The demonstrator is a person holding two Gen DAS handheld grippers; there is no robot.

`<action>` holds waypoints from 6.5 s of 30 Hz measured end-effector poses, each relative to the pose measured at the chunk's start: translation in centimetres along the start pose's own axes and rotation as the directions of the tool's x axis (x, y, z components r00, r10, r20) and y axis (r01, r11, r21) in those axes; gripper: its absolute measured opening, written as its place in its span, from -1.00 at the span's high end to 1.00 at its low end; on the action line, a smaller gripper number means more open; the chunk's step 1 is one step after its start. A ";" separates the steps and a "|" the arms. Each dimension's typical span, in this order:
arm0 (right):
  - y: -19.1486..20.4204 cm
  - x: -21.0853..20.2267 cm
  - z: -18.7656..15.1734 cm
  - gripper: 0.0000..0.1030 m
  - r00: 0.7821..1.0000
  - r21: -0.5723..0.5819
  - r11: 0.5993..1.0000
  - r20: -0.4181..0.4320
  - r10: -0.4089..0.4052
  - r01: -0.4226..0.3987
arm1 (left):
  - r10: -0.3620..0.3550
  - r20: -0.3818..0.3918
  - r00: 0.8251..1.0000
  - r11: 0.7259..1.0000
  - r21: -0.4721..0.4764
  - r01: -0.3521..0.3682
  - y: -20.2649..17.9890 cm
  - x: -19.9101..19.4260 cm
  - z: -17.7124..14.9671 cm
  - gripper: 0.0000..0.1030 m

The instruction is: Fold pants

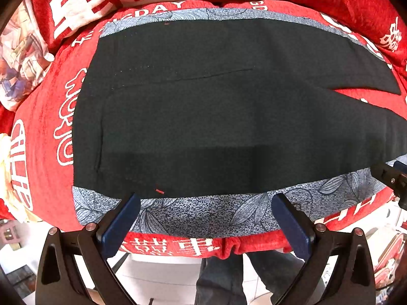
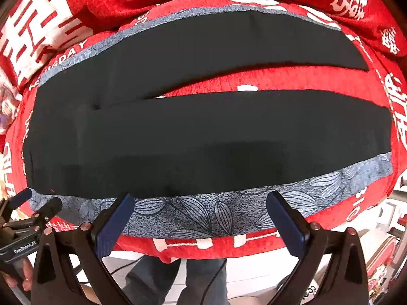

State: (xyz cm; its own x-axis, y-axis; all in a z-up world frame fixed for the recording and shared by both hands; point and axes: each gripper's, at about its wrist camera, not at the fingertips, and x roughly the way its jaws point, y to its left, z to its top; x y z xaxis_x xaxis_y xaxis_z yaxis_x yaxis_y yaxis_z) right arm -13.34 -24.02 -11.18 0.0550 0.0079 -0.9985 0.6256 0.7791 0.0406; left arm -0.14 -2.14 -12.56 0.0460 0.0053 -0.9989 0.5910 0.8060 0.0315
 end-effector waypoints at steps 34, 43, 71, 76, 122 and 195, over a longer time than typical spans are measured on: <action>-5.2 2.4 -3.6 -0.62 0.849 0.182 0.836 -0.007 0.528 -0.518 | -0.299 0.094 0.950 0.915 -0.254 0.313 8.2 0.8 -4.1 -1.00; -8.0 9.8 -7.9 -0.52 0.686 0.417 0.620 0.011 0.728 -0.665 | -0.470 0.148 0.870 0.733 -0.483 0.478 14.5 6.1 -7.2 -1.00; -6.5 1.2 -0.1 0.78 0.615 0.321 0.545 0.183 0.767 -0.775 | -0.441 0.222 0.870 0.814 -0.309 0.492 13.6 -2.3 -0.3 0.58; -5.4 -1.9 6.7 0.78 0.645 0.206 0.612 0.200 0.738 -0.764 | -0.411 0.301 0.861 0.853 -0.206 0.479 13.6 -4.2 7.1 0.58; -26.5 6.8 -6.6 -0.53 0.720 0.558 0.549 0.133 0.681 -0.622 | -0.409 -0.144 0.901 0.844 0.316 0.434 -27.9 4.2 11.8 -0.61; -46.1 -1.6 16.8 0.39 0.914 0.507 0.770 0.322 0.246 -0.386 | 0.071 0.212 0.975 0.984 0.147 -0.103 -30.0 1.5 25.5 -0.73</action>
State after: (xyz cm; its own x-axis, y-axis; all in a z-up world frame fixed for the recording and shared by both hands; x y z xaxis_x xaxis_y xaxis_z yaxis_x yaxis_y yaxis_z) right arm -29.18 -70.48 -10.85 0.4547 -0.0025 -0.8906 0.8556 0.2790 0.4360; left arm 2.75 -41.38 -14.19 0.2576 -0.0637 -0.9642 0.6950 0.7054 0.1391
